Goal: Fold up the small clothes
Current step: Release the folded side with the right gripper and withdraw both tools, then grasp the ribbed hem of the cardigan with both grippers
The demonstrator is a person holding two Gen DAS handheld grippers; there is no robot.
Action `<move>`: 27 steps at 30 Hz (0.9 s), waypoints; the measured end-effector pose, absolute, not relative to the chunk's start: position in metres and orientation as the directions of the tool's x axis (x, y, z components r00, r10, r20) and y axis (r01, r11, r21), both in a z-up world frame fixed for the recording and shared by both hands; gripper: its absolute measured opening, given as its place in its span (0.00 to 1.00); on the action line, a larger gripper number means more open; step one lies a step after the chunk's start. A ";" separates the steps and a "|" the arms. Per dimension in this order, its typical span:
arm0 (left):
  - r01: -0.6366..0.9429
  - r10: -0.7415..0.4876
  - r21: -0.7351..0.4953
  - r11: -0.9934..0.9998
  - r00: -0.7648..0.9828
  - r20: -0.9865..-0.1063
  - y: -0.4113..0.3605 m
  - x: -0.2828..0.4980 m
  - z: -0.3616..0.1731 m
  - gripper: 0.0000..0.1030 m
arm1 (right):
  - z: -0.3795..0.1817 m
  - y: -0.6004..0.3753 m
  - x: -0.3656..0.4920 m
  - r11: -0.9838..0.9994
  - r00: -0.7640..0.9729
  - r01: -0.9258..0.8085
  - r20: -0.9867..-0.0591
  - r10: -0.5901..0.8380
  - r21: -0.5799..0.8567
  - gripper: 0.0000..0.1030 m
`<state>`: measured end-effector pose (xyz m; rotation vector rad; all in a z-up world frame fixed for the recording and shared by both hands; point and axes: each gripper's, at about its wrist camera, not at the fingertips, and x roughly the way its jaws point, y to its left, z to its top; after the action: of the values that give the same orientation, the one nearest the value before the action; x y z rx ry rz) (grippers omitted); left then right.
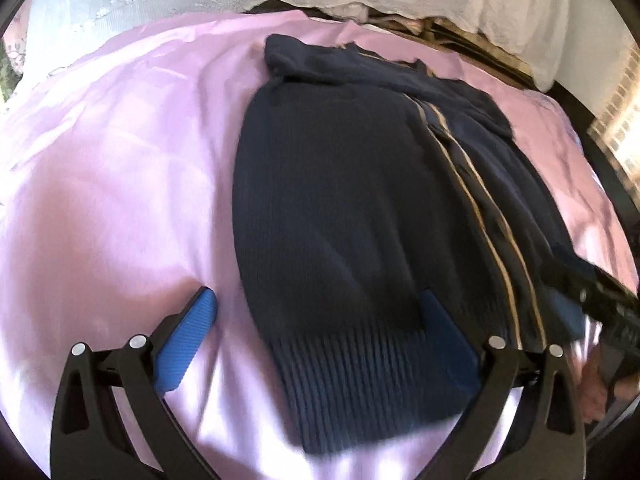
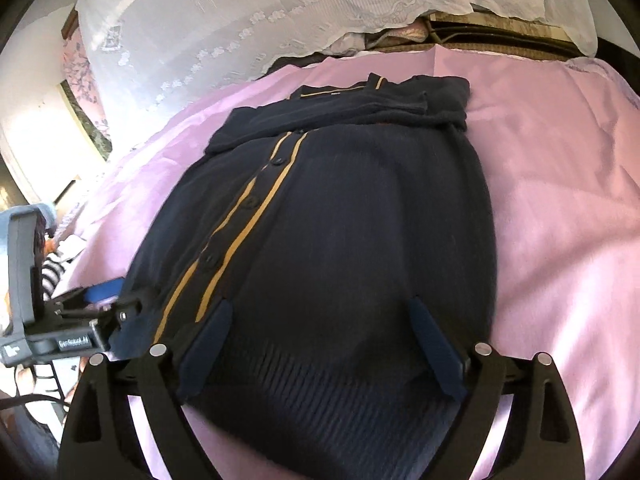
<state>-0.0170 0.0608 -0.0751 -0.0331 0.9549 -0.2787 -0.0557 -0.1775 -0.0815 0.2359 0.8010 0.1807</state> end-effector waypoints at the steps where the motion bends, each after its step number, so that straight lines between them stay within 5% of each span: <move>1: 0.235 -0.261 -0.153 0.960 0.548 -0.795 0.062 -0.027 -0.075 0.96 | -0.081 -0.180 -0.063 0.952 0.684 -0.076 -0.679 0.266 0.297 0.90; 8: 0.303 -0.358 -0.223 0.927 0.531 -0.768 0.075 -0.066 -0.072 0.96 | -0.077 -0.216 -0.111 0.876 0.732 -0.083 -0.568 0.377 0.475 0.89; 14: 0.312 -0.421 -0.292 0.904 0.530 -0.736 0.088 -0.081 -0.070 0.96 | -0.079 -0.261 -0.148 0.800 0.818 0.030 -0.474 0.325 0.600 0.86; 21: 0.270 -0.536 -0.465 0.843 0.481 -0.694 0.106 -0.054 -0.075 0.96 | -0.085 -0.260 -0.136 0.795 0.782 0.028 -0.509 0.361 0.607 0.73; 27: 0.338 -0.455 -0.324 0.884 0.461 -0.761 0.073 -0.024 -0.073 0.96 | -0.091 -0.264 -0.120 0.763 0.740 0.062 -0.543 0.397 0.643 0.54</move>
<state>-0.0245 0.0727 -0.0728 -0.1329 0.9763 -0.4899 -0.1196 -0.2641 -0.0911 0.6901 0.7261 0.2005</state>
